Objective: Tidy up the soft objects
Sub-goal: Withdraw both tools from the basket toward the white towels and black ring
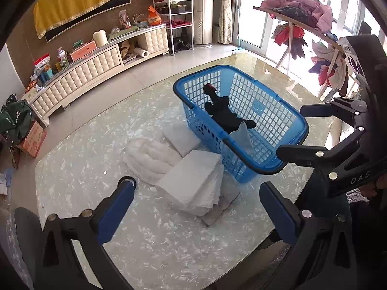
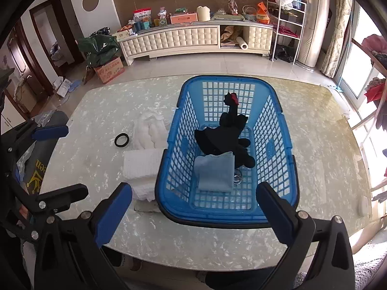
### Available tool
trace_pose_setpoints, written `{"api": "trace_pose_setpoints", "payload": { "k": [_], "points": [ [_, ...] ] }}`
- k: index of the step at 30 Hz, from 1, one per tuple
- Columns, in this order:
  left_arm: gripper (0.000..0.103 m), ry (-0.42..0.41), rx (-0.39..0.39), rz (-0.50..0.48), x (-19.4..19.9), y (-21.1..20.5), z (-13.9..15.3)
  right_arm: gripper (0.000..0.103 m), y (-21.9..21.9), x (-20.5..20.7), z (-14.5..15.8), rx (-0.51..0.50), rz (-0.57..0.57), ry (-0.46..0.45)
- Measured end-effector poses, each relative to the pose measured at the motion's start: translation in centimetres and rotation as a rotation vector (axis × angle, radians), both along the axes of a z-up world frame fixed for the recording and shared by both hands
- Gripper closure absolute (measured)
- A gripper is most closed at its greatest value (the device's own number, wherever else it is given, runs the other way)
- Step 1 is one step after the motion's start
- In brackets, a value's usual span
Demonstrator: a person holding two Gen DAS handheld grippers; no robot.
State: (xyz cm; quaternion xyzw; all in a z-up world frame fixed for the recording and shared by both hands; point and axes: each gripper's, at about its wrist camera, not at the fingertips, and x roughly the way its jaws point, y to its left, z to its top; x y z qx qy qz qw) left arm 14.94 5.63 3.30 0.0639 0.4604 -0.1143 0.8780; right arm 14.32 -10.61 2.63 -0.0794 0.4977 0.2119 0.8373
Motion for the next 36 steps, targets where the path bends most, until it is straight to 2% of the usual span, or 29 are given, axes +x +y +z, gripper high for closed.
{"api": "trace_pose_setpoints", "payload": {
  "k": [11, 18, 27, 36],
  "points": [
    [0.000, 0.037, 0.022, 0.058, -1.3, 5.9, -1.4, 0.001, 6.2, -0.5, -1.7, 0.005, 0.155, 0.001],
    [0.000, 0.068, 0.029, 0.103, -1.6, 9.6, -2.8, 0.001, 9.3, 0.0, -3.1, -0.011, 0.216, 0.016],
    [0.000, 0.088, -0.010, 0.147, -1.3, 13.5, -5.1, 0.001, 13.3, 0.3, -5.7, -0.056, 0.273, 0.062],
    [0.000, 0.105, -0.027, 0.128, -0.6, 15.7, -8.0, 0.001, 15.5, 1.4, -9.0, -0.096, 0.271, 0.093]
  ]
}}
